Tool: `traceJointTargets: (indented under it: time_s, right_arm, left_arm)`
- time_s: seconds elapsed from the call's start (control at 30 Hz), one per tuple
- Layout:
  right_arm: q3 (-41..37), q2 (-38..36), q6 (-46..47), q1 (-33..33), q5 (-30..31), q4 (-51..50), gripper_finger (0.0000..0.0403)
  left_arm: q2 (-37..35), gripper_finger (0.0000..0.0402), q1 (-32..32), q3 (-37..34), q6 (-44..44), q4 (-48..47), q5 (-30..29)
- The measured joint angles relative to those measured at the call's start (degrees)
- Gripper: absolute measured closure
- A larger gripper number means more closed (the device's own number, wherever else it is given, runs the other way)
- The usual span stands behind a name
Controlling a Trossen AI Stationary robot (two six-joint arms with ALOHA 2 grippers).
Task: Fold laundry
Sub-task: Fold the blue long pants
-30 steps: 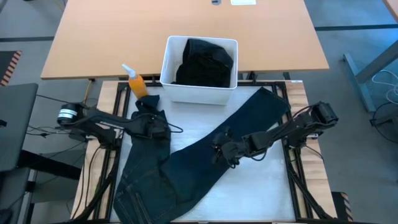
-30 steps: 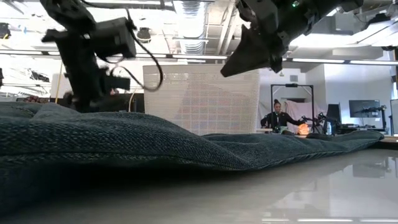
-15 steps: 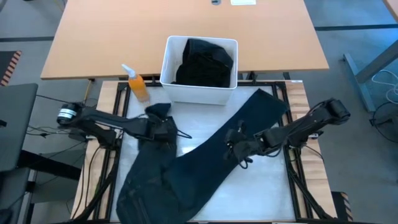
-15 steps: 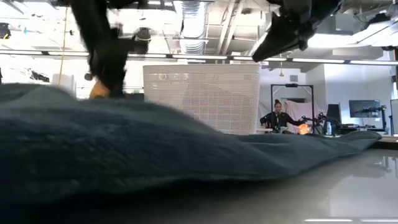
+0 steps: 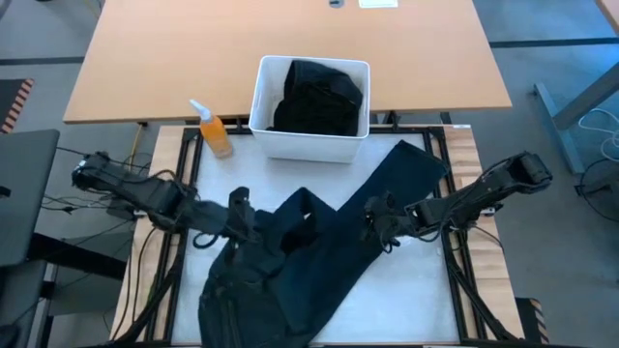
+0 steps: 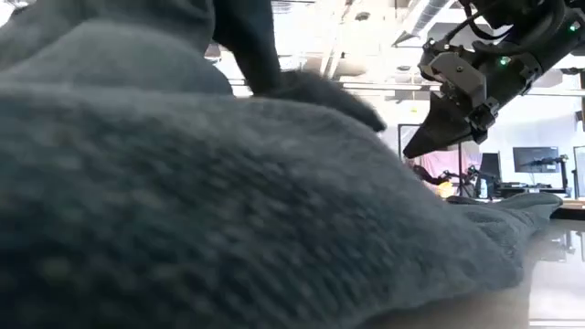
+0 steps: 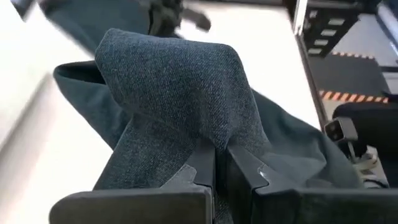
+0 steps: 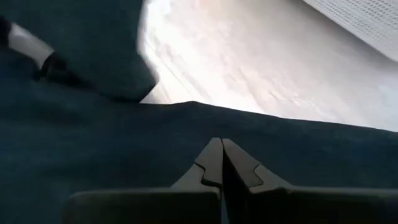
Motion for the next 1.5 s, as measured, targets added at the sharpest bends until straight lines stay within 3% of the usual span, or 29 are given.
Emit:
traceJointTargets:
  time_s: [0.2, 0.43, 0.67, 0.83, 0.97, 1.3, 1.4, 1.5]
  right_arm:
    - [1.0, -0.4, -2.2, -1.3, -1.2, 0.9, 0.0368]
    - [1.3, -0.3, -10.7, -8.7, -20.3, 16.0, 0.0276]
    - [1.4, 3.5, -16.9, -12.3, -21.2, 24.9, 0.0156]
    - [1.4, 14.5, -19.1, -14.2, -23.3, 38.1, 0.0128]
    - [3.8, 21.4, -26.0, -15.3, -25.4, 42.9, 0.0127]
    - [18.9, 34.8, -35.7, -15.9, -25.6, 38.2, 0.0142]
    - [23.6, 36.2, -38.6, -16.5, -25.6, 31.4, 0.0214]
    - [27.0, 34.8, -41.8, -17.2, -25.6, 24.0, 0.0344]
  left_arm:
    - [4.4, 0.0401, -3.6, -3.9, -6.3, -1.5, -3.4]
    - [6.0, 0.0401, -4.8, -3.9, -6.6, -1.0, -3.9]
    - [3.6, 0.0401, -5.8, -3.9, -6.1, -1.2, -3.8]
    - [1.3, 0.0401, -7.1, -3.9, -6.0, -1.2, -3.9]
    - [0.4, 0.0401, -8.0, -3.9, -6.0, -1.1, -4.4]
    - [0.3, 0.0401, -8.3, -3.9, -4.9, -0.6, -4.3]
    - [0.3, 0.0401, -8.5, -3.9, -4.8, 0.0, -4.2]
    - [0.2, 0.0401, -9.5, -3.9, -4.8, 0.0, -4.0]
